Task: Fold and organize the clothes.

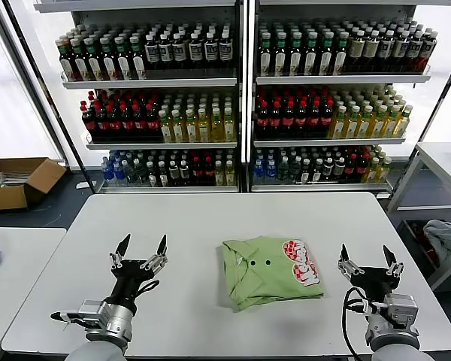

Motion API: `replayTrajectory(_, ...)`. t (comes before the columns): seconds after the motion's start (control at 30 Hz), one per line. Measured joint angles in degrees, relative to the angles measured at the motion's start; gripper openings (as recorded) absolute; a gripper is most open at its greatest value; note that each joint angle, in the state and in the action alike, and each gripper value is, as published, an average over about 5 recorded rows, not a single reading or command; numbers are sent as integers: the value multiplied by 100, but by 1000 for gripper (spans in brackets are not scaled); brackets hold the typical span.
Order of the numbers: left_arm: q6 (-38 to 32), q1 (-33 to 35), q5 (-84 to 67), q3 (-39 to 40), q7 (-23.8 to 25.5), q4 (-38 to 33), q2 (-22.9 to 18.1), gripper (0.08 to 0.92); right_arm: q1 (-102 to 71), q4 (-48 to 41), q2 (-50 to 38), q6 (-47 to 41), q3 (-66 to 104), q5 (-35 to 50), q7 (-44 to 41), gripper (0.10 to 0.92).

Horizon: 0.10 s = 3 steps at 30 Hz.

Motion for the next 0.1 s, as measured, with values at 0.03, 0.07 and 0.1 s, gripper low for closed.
replayTrajectory(0.03,-3,-6,12,16,8,7,-2,823,-12,25,-2,-4,2,-21,-15,823)
replayTrajectory(0.07,-5,-9,18,24,12,11,-3,823,-18,38,-2,-5,2,-32,-22,823)
replayTrajectory(0.1,-5,-12,26,32,17,15,-3,823,-24,50,-2,-7,3,-42,-28,823)
